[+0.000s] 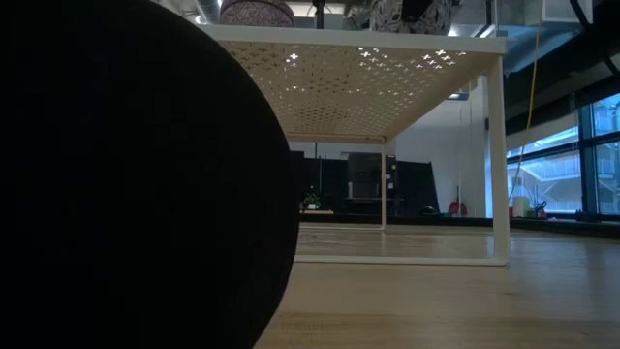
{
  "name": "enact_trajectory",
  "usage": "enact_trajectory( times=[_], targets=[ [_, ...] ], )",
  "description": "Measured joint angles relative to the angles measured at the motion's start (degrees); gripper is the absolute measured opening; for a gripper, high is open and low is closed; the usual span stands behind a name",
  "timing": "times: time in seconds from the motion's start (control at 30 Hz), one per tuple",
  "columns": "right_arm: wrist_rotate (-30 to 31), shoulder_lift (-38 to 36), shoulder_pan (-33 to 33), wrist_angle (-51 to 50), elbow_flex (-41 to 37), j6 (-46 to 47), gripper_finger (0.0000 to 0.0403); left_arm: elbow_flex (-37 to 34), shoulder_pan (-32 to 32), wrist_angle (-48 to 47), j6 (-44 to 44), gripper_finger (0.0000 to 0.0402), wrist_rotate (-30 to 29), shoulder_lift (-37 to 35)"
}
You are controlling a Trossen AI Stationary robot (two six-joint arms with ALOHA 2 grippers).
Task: Pick & Place candle stick holders
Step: Put the red patterned scented candle on the shelf
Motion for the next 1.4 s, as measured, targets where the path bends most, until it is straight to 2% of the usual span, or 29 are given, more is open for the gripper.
enact_trajectory(
  times=[0.13,1.13,1.4],
  targets=[
    [1.5,0.0,0.0,0.1,0.0,-0.2,0.0327,0.0,0.0,0.0,0.0,0.0002,0.0,0.0],
    [1.0,0.0,-0.1,0.5,0.0,-0.3,0.033,0.0,0.0,0.0,0.0,0.0002,0.0,0.0],
    [1.0,0.0,0.0,1.0,0.0,-0.3,0.037,0.0,0.0,0.0,0.0,0.0002,0.0,0.0]
  ],
)
